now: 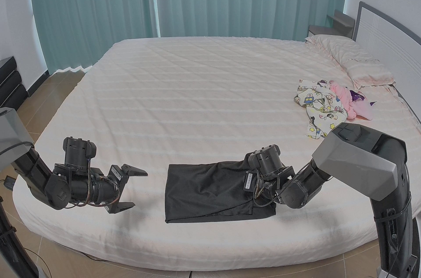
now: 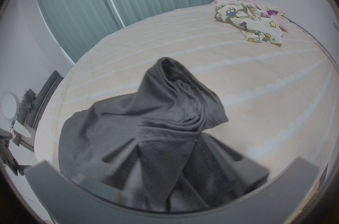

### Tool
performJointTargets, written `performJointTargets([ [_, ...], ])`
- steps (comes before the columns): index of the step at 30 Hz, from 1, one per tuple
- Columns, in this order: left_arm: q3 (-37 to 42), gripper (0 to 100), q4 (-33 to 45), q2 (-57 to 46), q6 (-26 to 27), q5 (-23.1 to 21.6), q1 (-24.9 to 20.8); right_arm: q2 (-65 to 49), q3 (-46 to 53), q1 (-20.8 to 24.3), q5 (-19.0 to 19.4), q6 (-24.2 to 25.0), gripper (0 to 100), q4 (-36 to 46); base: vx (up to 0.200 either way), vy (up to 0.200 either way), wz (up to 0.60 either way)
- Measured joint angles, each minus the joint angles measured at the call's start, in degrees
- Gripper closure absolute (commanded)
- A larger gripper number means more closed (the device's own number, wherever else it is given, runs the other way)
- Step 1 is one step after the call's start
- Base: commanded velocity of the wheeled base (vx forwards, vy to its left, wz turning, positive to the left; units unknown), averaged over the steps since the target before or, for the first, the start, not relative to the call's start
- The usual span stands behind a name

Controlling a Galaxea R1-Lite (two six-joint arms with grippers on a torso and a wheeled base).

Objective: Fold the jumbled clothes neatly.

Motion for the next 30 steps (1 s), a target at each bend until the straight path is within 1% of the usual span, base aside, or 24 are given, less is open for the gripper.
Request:
performJointTargets([
  [6,0.3,0,0.0,0.1,0.1,0.0,-0.1,0.0,1.8,-0.6,-0.4,0.1,100,0.2,0.0,0.0,0.0],
  [15,0.5,0,0.0,0.1,1.4,0.0,-0.2,-4.4,9.4,-1.1,-0.4,0.7,100,-0.2,0.0,0.0,0.0],
  [24,0.9,0,-0.1,0.1,1.7,0.0,-0.4,-7.5,14.2,-0.9,0.2,3.0,100,-0.3,0.0,0.0,0.0],
  [25,0.9,0,-0.1,0.1,1.7,0.0,-0.4,-7.7,14.8,-0.9,0.3,3.1,0,-0.3,0.0,0.0,0.0],
  [27,0.9,0,-0.1,0.1,1.7,0.0,-0.5,-8.2,15.7,-0.9,0.7,3.3,0,-0.3,0.0,0.0,0.0],
  [30,0.9,0,-0.1,0.1,1.7,0.0,-0.5,-9.1,17.4,-0.6,2.6,3.8,0,0.3,0.0,0.0,0.0],
])
